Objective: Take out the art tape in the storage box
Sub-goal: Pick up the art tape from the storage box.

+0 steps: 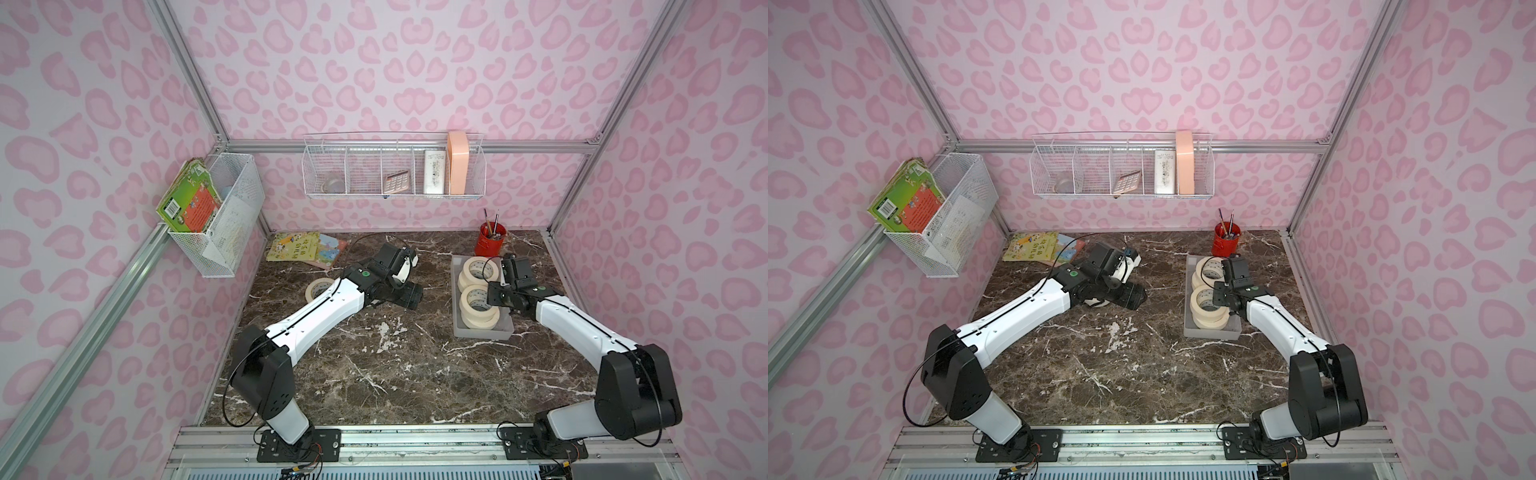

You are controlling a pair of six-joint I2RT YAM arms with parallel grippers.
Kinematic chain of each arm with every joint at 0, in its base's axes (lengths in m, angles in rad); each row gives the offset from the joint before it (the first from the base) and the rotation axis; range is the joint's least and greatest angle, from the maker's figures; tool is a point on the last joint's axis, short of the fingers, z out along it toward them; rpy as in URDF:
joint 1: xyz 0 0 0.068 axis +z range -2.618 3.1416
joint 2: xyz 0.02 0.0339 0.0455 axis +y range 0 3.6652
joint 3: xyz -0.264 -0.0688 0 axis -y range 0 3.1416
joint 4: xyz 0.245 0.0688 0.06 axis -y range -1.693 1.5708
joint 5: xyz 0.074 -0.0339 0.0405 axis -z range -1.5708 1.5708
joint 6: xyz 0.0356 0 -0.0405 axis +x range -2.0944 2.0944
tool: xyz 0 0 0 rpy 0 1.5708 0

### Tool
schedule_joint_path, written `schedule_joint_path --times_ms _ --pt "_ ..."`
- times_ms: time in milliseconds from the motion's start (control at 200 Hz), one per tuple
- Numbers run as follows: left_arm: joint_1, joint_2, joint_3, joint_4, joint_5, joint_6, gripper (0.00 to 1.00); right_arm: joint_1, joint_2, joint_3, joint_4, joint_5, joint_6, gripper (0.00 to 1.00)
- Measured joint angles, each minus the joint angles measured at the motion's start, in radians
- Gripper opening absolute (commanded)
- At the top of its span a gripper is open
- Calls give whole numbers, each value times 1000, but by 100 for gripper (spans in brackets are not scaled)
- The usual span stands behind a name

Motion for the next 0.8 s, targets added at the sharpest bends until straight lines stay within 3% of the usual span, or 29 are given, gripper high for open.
schedule_joint_path --times_ms 155,230,340,420,580,800 --pt "-8 0 -5 0 3 -1 82 -7 48 -16 8 -16 0 59" --pt "-14 0 -5 0 4 -4 83 -7 69 -21 14 -31 0 53" --pt "-27 0 -1 0 12 -5 83 -8 83 -23 27 -49 0 16" --pt "-39 7 11 0 20 -7 83 -1 73 -23 28 -45 -2 0" --pt "-73 51 66 -6 29 -7 83 53 19 12 -15 18 -8 0" --pt "-121 103 150 16 50 -3 83 207 -14 74 -46 60 0 0"
